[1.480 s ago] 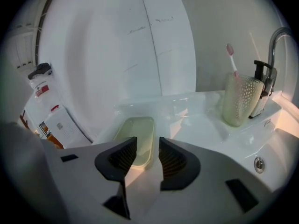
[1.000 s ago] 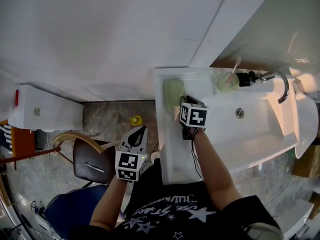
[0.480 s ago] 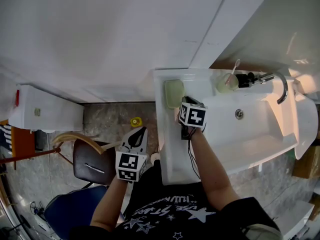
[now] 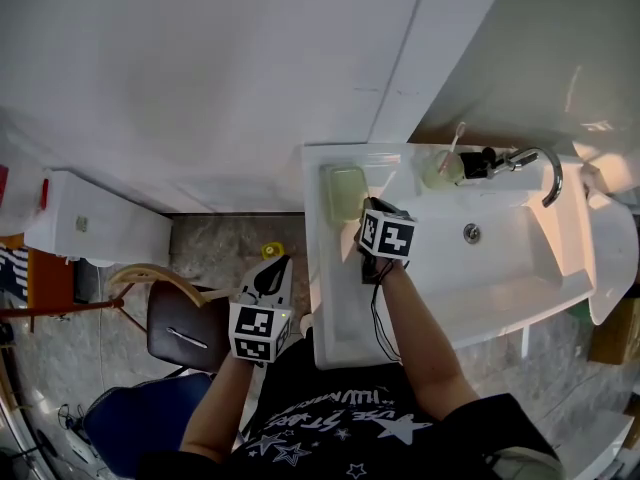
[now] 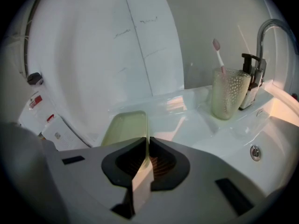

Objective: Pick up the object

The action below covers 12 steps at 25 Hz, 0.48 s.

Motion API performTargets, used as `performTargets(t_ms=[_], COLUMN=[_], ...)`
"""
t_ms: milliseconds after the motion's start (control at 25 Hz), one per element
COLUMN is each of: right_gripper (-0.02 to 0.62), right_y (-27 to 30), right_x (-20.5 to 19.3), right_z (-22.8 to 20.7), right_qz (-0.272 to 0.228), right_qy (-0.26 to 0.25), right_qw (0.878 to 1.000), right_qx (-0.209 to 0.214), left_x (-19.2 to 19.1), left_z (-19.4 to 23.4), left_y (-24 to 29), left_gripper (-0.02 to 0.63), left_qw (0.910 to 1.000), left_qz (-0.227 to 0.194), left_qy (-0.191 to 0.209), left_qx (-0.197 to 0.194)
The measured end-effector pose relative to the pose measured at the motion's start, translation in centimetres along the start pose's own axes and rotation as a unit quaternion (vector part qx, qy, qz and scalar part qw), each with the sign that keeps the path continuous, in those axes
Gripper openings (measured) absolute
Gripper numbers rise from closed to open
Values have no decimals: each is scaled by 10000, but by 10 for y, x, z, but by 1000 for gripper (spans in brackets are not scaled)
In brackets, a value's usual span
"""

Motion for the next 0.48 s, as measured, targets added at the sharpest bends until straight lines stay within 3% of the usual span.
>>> performTargets(t_ms=[480], right_gripper=[32], right_y=[-82], right_x=[5], right_z=[-37], right_qz=[-534], right_qy=[-39], right_qw=[9979], right_qx=[375], left_x=[0], left_z=[-67], left_y=[-17], left_gripper=[15], left_qw=[9992], left_qz=[-365], left_qy=[52], left_qx=[162])
Point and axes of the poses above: the fingertips, and each gripper's own axes: y forward along the fingers, z to its left, x out of its top, the point moved 1 cm from there along -y, backward along the fingers, and after that the axes turned 14 degrees about -y, right-handed, at the moved point
